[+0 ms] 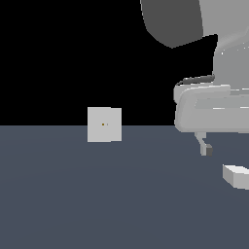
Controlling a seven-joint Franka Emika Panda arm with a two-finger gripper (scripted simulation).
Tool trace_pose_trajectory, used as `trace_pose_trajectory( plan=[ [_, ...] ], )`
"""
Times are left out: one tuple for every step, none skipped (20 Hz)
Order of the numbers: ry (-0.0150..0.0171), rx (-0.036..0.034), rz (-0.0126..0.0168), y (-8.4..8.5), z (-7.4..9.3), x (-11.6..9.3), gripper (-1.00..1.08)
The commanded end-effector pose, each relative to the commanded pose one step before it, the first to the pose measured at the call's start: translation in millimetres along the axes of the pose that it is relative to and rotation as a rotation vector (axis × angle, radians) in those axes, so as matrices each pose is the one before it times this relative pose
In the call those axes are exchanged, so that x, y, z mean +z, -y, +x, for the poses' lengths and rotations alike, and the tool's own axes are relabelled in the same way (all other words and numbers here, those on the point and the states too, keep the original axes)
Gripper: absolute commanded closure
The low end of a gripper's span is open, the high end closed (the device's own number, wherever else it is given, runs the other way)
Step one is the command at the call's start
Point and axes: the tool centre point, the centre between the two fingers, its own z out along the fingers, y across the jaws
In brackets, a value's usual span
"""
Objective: Plug the charger into the wall socket.
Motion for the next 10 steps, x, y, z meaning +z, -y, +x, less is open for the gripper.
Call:
trace_pose_trajectory(
  plan=[
    [0.00094,0.00028,0.00014,0.02,-2.63,9.15,-0.92],
    [-0.00043,0.00052,0.00070,-0.17,-1.10,4.56,-0.92],
    [0.00000,0.00000,0.00000,0.05,-1.17,5.17,-0.92],
    [0.00000,0.00000,0.00000,0.02,-1.03,4.71,-0.92],
    [-0.00044,0.00022,0.00048,-0.09,-0.82,3.89,-0.92],
    [0.00000,0.00000,0.00000,-0.03,-0.71,3.56,-0.92],
    [0.00000,0.00000,0.00000,-0.04,-0.57,3.00,-0.92],
    [0.00000,0.00000,0.00000,-0.05,-0.44,2.44,-0.92],
    [-0.00057,-0.00021,0.00034,0.10,-0.27,1.59,-0.92],
    [0.00000,0.00000,0.00000,-0.04,-0.23,1.35,-0.92]
  ],
)
